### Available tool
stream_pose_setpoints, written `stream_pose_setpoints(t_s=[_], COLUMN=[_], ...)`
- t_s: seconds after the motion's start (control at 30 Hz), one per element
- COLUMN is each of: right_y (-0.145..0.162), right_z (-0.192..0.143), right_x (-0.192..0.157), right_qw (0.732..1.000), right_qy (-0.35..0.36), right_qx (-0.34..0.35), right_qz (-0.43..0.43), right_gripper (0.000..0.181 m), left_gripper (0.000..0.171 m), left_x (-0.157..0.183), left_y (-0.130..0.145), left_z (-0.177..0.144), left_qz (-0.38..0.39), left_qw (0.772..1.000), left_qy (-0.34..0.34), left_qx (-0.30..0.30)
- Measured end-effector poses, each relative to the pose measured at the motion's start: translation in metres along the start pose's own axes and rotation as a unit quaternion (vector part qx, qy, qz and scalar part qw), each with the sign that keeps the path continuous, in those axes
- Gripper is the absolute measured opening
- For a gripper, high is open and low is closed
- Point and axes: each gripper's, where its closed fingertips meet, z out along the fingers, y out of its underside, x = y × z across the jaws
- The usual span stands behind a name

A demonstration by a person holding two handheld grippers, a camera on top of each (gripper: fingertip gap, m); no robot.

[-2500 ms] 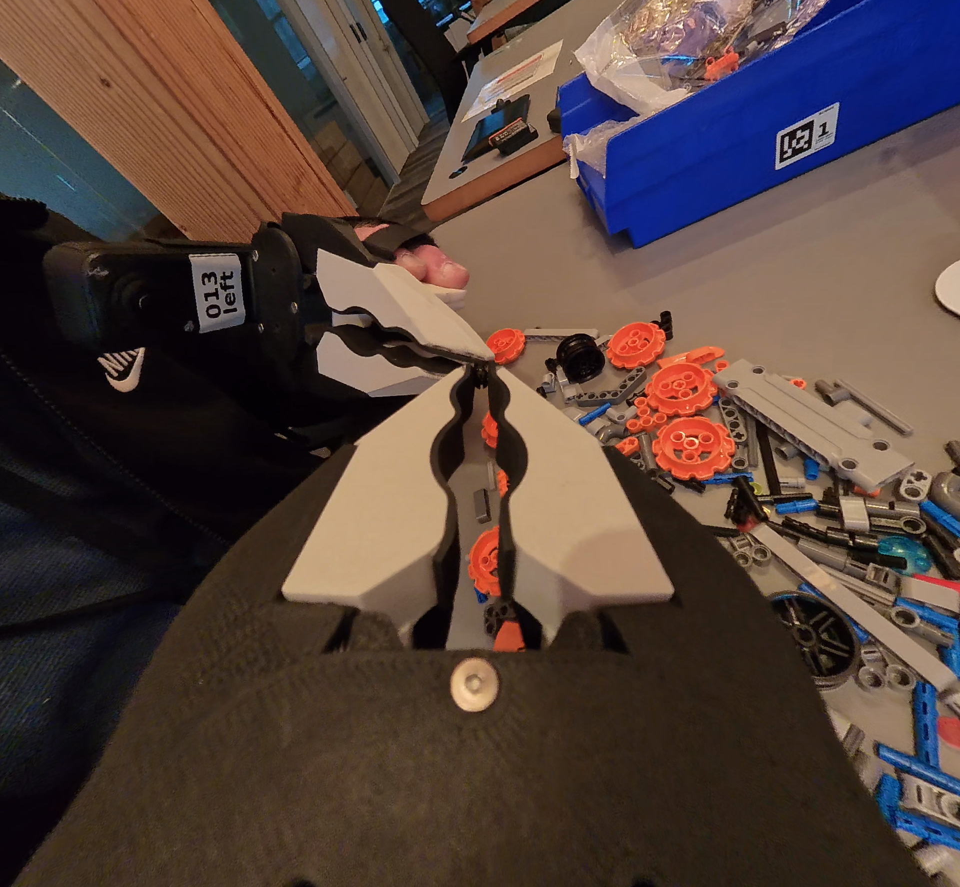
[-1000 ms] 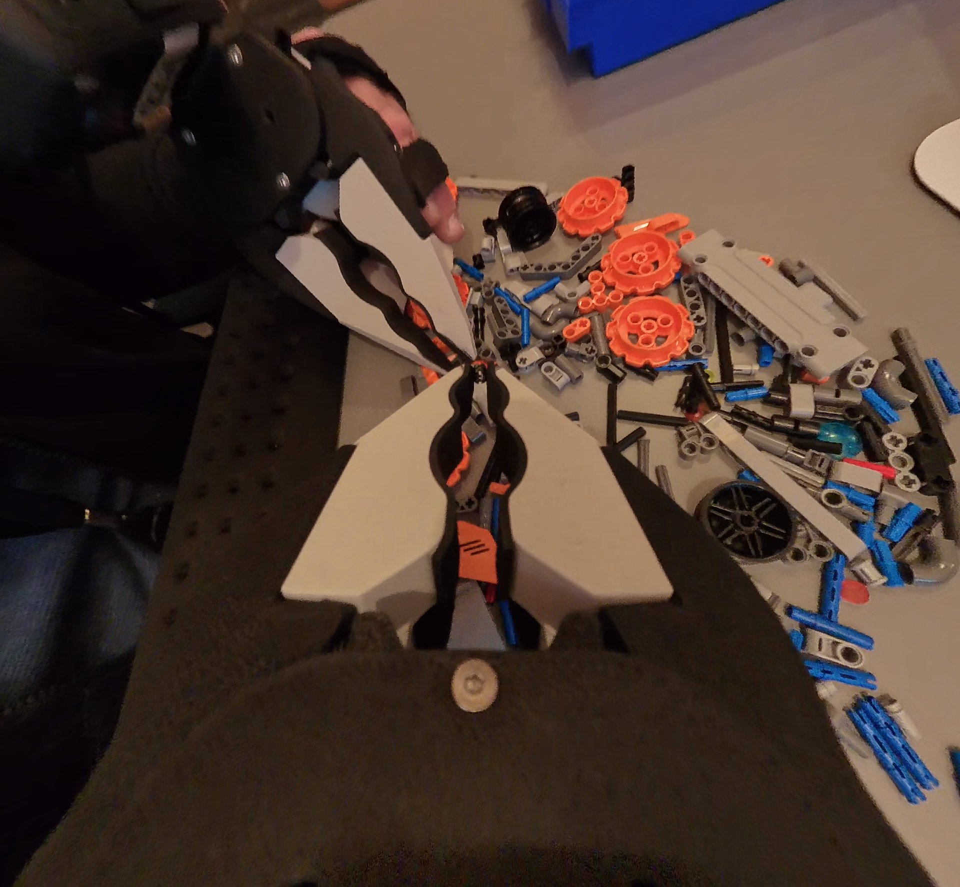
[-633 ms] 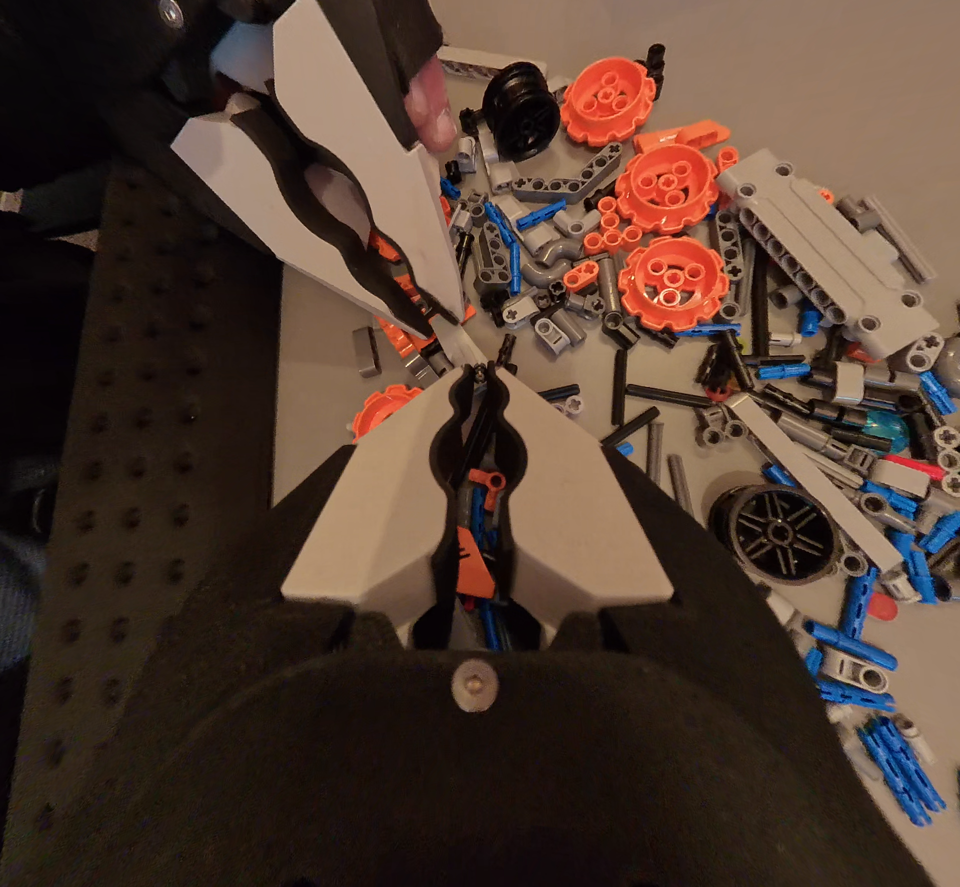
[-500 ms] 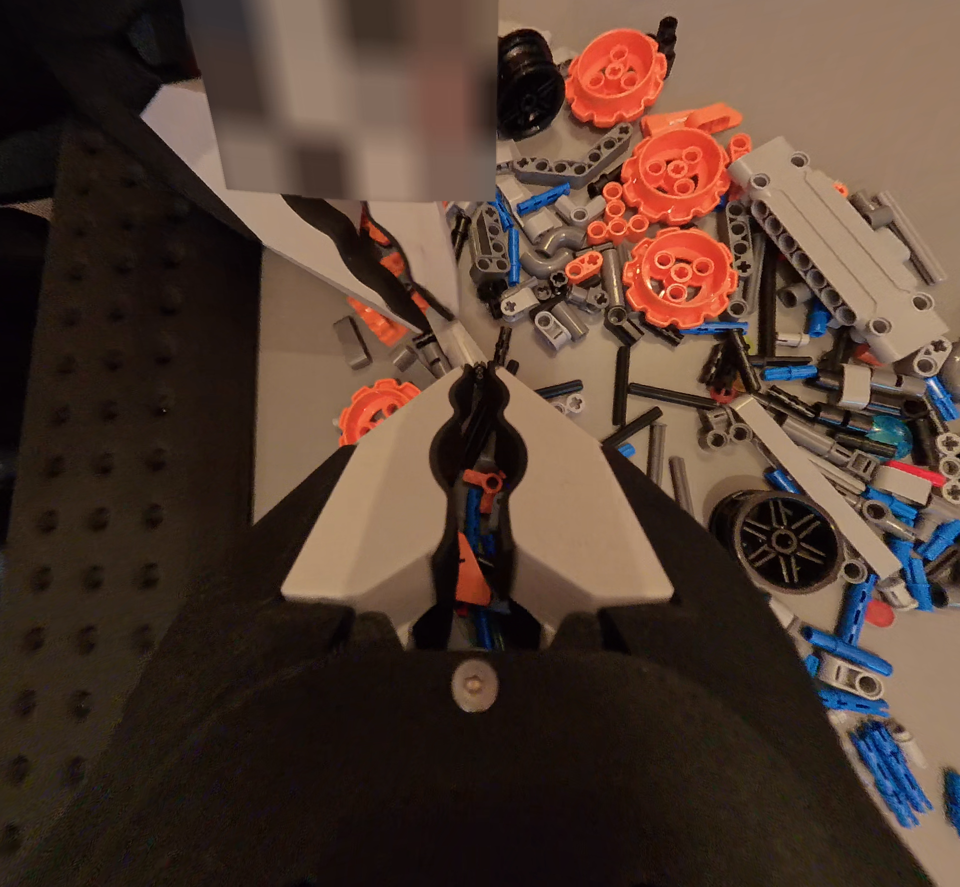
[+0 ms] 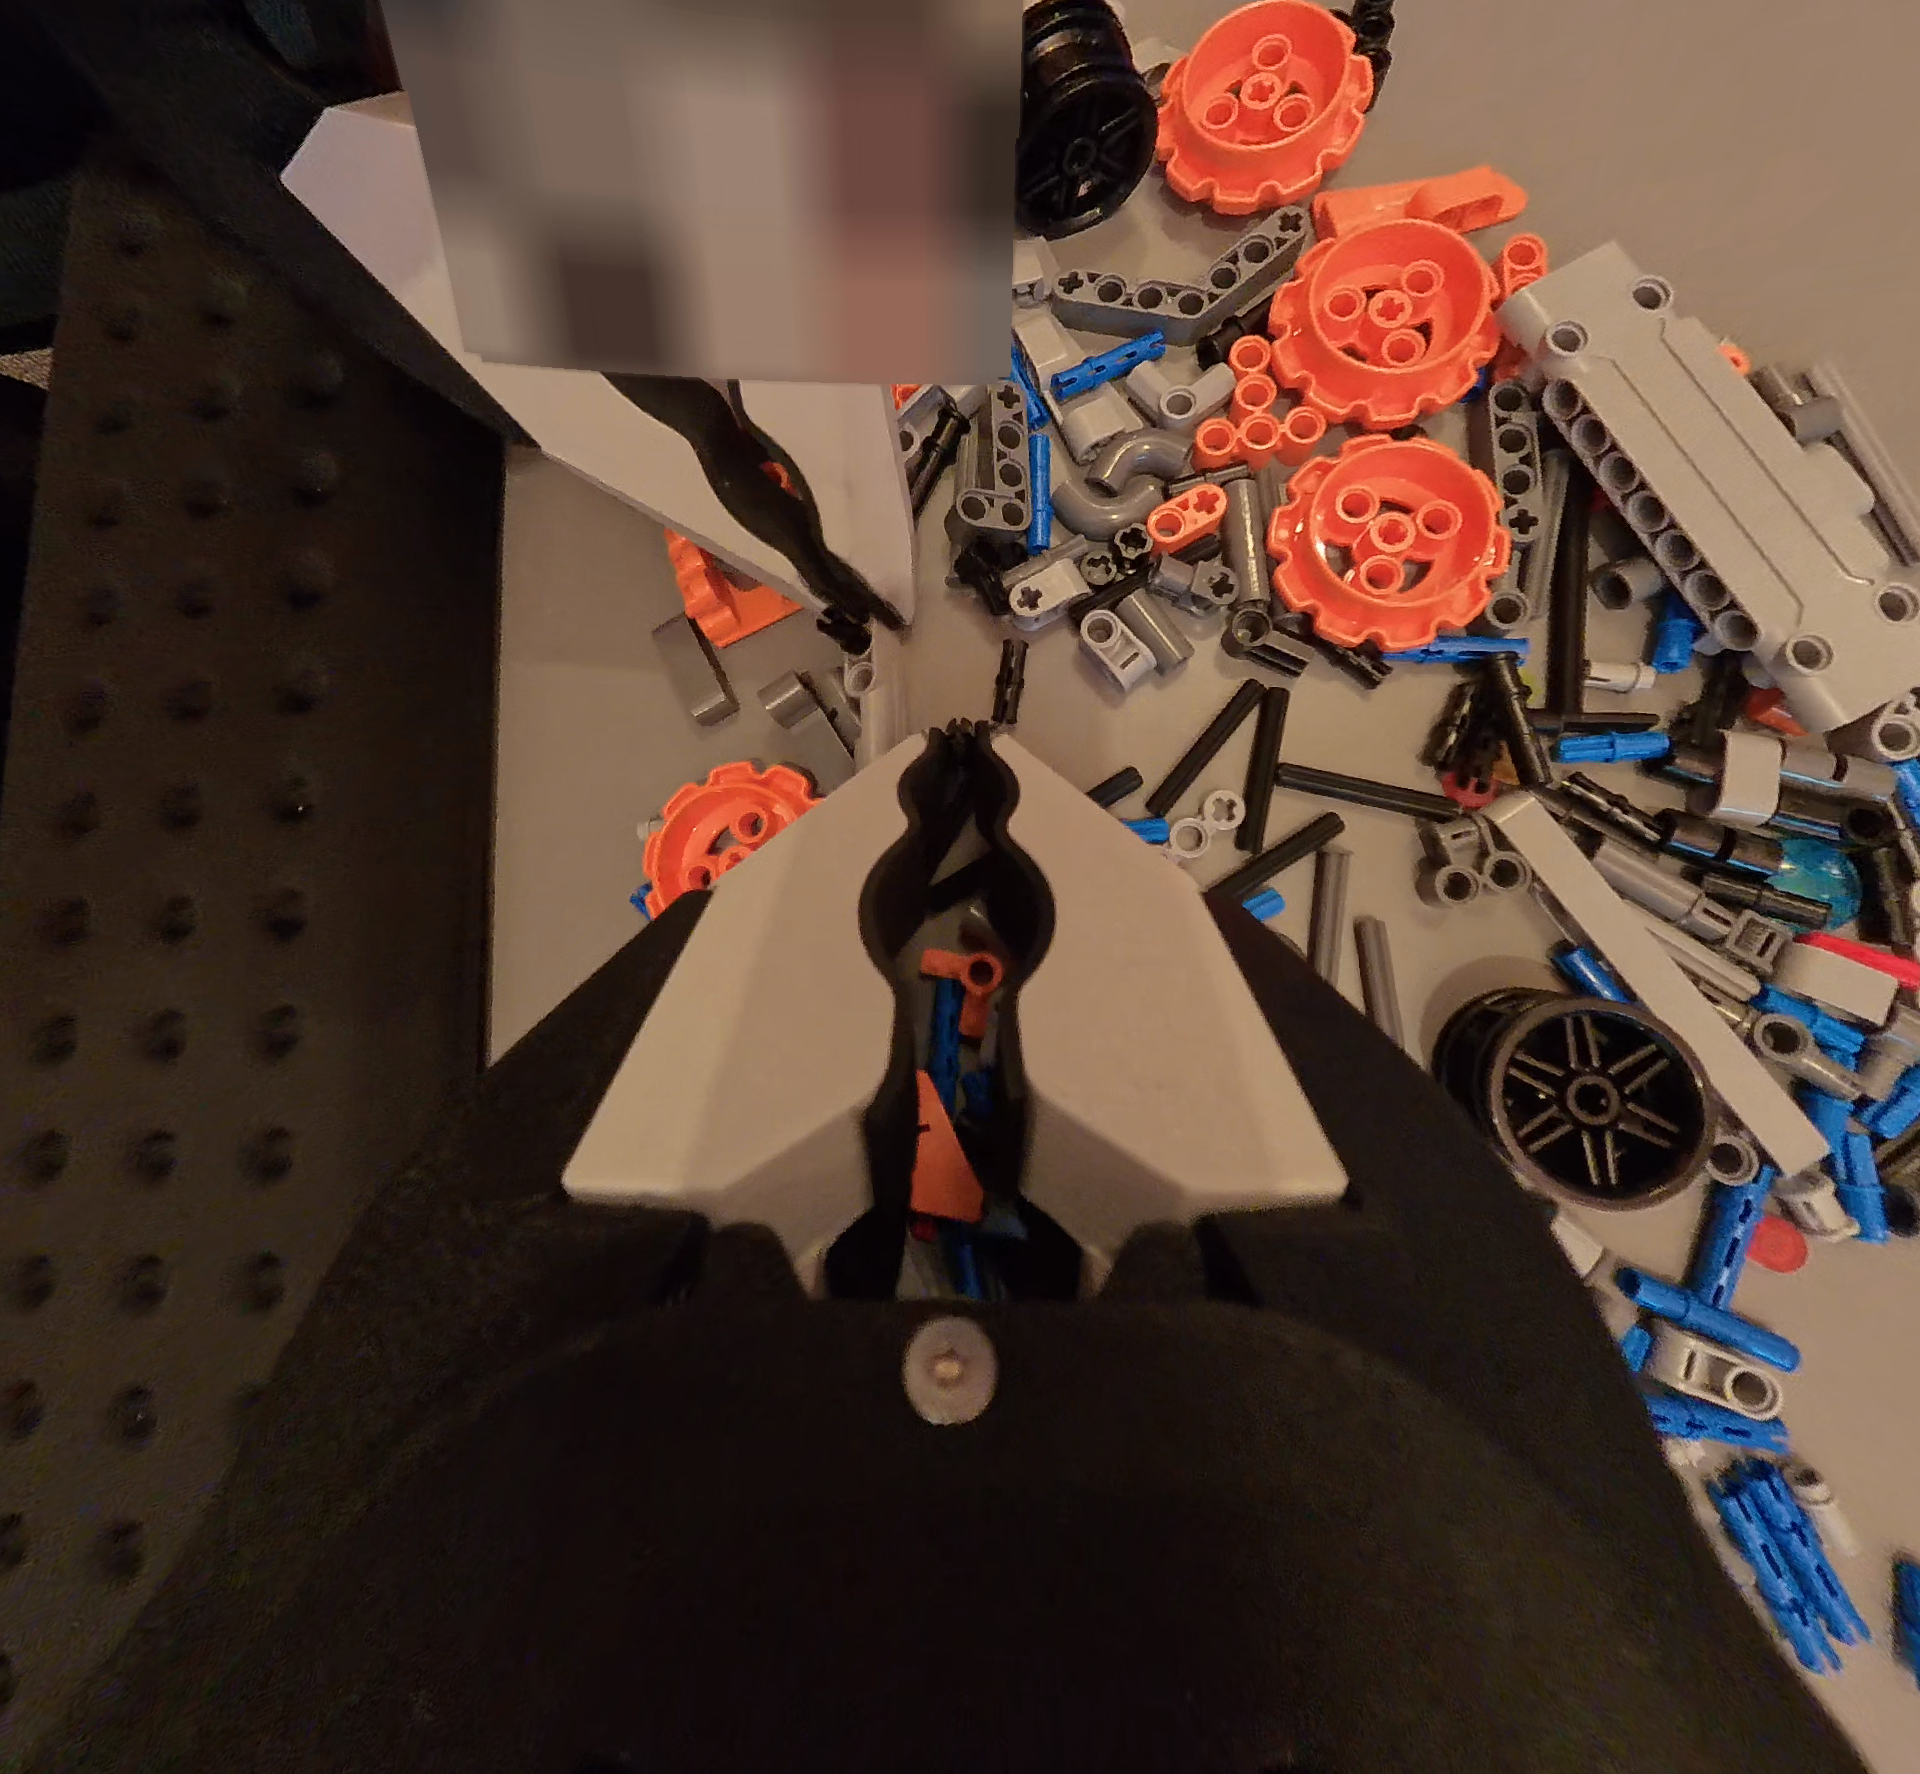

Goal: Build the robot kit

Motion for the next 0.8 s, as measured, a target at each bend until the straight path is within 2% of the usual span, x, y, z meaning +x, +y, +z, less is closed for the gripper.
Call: stream_pose_setpoints(t_s=[0.2, 0.37, 0.67, 0.8], right_y=[-0.016, -0.003, 0.003, 0.003], right_z=[-0.020, -0.015, -0.006, -0.004], right_x=[-0.007, -0.009, -0.007, -0.009], right_qw=[0.999, 1.000, 1.000, 1.000], right_qy=[-0.012, -0.025, -0.020, -0.017], right_qx=[0.048, 0.017, 0.004, 0.003], right_qz=[-0.005, -0.001, 0.000, -0.004], right_gripper=[0.002, 0.002, 0.002, 0.002], left_gripper=[0.000, 0.000, 0.000, 0.000], left_x=[-0.003, -0.001, 0.003, 0.008], left_y=[0.000, -0.003, -0.020, -0.020], left_z=[0.001, 0.001, -0.006, -0.008], left_qz=[-0.012, -0.034, -0.072, -0.077], left_qw=[1.000, 0.999, 0.996, 0.996], left_qy=[-0.006, 0.008, 0.034, 0.043], left_qx=[-0.014, -0.012, 0.041, 0.032])
